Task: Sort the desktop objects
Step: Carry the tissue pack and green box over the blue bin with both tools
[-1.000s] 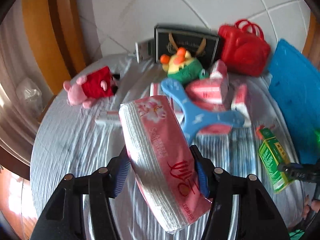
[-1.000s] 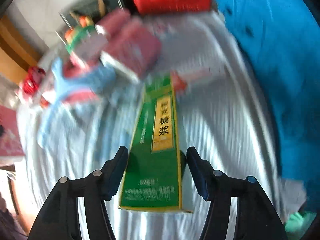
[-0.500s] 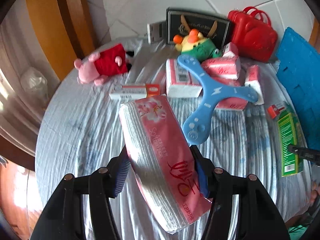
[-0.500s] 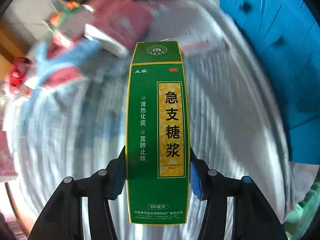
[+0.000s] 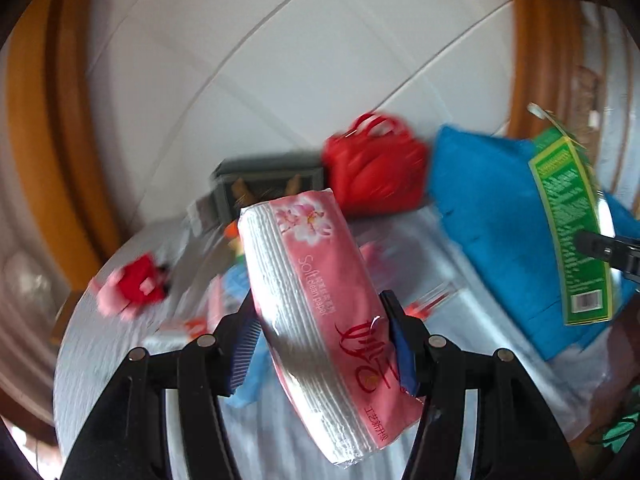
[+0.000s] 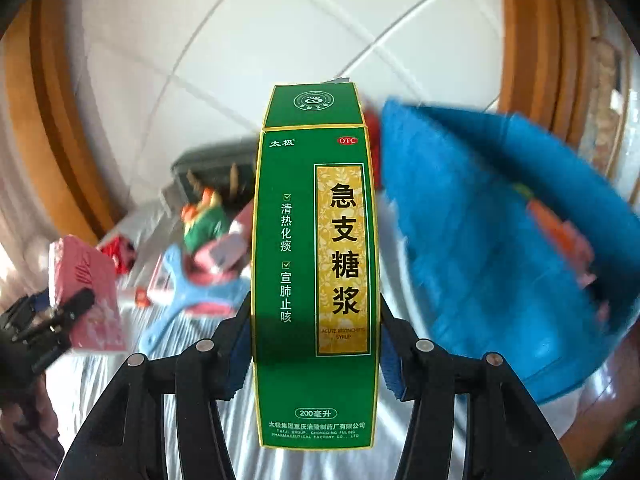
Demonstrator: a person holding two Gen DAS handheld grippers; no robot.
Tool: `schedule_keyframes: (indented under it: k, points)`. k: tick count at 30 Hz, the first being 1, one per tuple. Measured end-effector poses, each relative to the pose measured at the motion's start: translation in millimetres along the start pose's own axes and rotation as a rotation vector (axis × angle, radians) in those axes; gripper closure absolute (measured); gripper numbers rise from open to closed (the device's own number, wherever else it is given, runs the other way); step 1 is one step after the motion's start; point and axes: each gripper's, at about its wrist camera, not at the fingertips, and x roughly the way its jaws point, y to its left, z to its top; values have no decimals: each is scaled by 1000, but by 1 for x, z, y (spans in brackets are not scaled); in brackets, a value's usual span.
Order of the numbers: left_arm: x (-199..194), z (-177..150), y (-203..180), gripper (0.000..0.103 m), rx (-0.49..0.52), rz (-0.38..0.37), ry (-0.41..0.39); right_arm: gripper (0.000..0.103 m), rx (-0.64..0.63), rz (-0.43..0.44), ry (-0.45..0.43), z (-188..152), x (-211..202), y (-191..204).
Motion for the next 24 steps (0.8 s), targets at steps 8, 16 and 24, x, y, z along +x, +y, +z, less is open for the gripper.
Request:
schedule_keyframes:
  k: [8,16,24]
  points:
    - [-9,68,-144,46,66,-100,-144,50,-14,-20,-142,50,-54,-97]
    - [9,120,-286,46,102,-174,-198,50,-31,-156,-199,92,-63,-219]
    - [60,144,-402,46,140,-196,-84,51,-10,-223,-104,90,-29,-316]
